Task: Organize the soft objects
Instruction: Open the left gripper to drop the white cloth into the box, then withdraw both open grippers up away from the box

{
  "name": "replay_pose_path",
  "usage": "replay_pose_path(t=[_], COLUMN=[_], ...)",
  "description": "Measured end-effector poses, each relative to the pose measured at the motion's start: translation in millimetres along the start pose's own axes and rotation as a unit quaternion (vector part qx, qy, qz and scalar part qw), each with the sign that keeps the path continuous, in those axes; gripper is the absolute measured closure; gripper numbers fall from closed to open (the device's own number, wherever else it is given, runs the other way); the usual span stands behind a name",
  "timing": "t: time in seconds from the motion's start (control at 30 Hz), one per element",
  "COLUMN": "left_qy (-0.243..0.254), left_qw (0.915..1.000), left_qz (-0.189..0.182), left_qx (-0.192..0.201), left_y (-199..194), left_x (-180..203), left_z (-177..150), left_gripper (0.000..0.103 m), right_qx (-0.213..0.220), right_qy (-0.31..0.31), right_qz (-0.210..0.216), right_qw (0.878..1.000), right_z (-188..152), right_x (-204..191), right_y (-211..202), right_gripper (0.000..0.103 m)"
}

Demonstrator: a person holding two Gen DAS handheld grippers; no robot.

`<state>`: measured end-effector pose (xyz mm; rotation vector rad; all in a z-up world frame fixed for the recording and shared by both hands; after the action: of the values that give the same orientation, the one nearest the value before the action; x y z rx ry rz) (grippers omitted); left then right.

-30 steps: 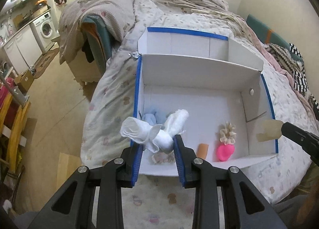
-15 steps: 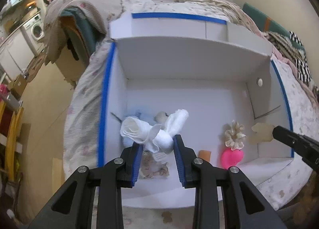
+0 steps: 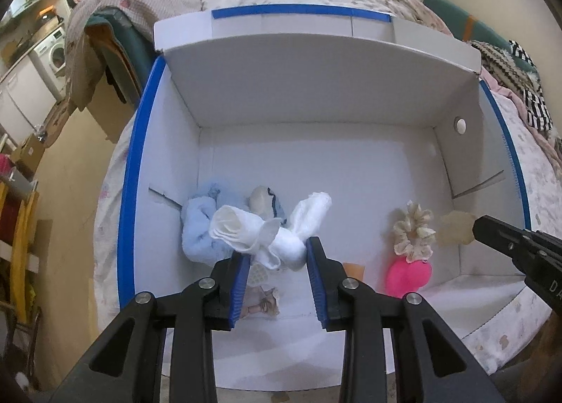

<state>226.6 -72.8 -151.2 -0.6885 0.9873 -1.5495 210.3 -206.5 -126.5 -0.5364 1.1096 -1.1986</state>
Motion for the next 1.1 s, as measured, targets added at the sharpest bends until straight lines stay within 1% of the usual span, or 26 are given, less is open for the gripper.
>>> replay_pose_path(t=[0.2,0.3,0.5,0.57,0.7,0.73,0.77,0.8,0.83,0.87,0.9,0.93,0.97,1.03,1.1], left_qy=[-0.001,-0.002,-0.002,-0.004,-0.009,-0.010,-0.010,-0.011,-0.012,-0.014,-0.017,-0.019,-0.022,-0.023,-0.024], left_qw=[1.0000,1.0000,1.0000,0.9999,0.9998,0.9998,0.9997,0.9997,0.9997,0.9997,0.9996,0.9996,0.9994,0.9994,0.9993], left_qz=[0.001,0.002,0.006,0.010,0.014,0.015,0.016,0.017,0.018,0.017,0.015,0.014,0.014,0.009,0.008], left_qx=[-0.004,-0.005,0.001,0.006,0.012,0.012,0.013,0.013,0.012,0.013,0.015,0.018,0.021,0.023,0.027], left_y=[1.5,2.0,-1.7,-4.0,-7.6,-8.1,-8.6,-9.0,-9.6,-10.2,-11.7,-13.0,-15.1,-18.1,-21.8], left_x=[-3.1,-3.4,-4.2,-5.5,-8.3,-8.3,-8.8,-9.3,-9.7,-9.9,-10.4,-10.9,-11.6,-12.4,-13.1], left_z=[-4.9,-5.4,-4.2,-2.7,-0.5,-0.5,-0.5,-0.4,-0.3,-0.3,-0.4,0.0,0.6,0.8,1.4], left_gripper=[0.072,0.068,0.056,0.045,0.038,0.037,0.037,0.037,0.037,0.037,0.036,0.036,0.036,0.036,0.036], right_qx=[-0.004,-0.001,0.000,0.002,0.005,0.007,0.008,0.009,0.012,0.014,0.017,0.021,0.026,0.033,0.033], right_qy=[-0.001,-0.004,-0.001,-0.002,0.002,0.003,0.003,0.004,0.005,0.005,0.006,0.008,0.009,0.013,0.015], right_qz=[-0.007,-0.010,-0.009,-0.011,-0.009,-0.008,-0.008,-0.006,-0.004,-0.003,-0.001,0.001,0.003,0.011,0.017], right_qw=[1.000,1.000,1.000,1.000,1.000,1.000,1.000,1.000,1.000,1.000,1.000,1.000,1.000,0.999,0.999], right_z=[-1.9,-1.4,-0.9,-0.7,0.3,1.0,1.8,2.5,3.1,3.6,4.2,5.0,6.1,8.1,9.0], right_x=[0.7,0.2,1.1,1.4,1.7,1.4,1.4,1.2,0.7,0.8,0.2,-0.4,-0.7,-2.4,-3.9], right_y=[2.4,1.6,0.5,0.3,-0.3,-0.7,-1.2,-1.9,-2.8,-3.7,-5.0,-6.7,-8.7,-12.5,-13.8], right_gripper=[0.099,0.098,0.098,0.098,0.097,0.094,0.087,0.082,0.072,0.058,0.046,0.032,0.029,0.028,0.023])
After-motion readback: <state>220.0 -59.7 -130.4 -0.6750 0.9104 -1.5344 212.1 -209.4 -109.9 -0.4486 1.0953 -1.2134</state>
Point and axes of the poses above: each gripper's, at about its wrist camera, not at the fingertips, and y roughly the way its jaws point, x to its right, z to its top, the point moved 9 cm from there along y, roughly the way its jaws point, and after that the axes turned 9 degrees about y, right-handed, at the moved point
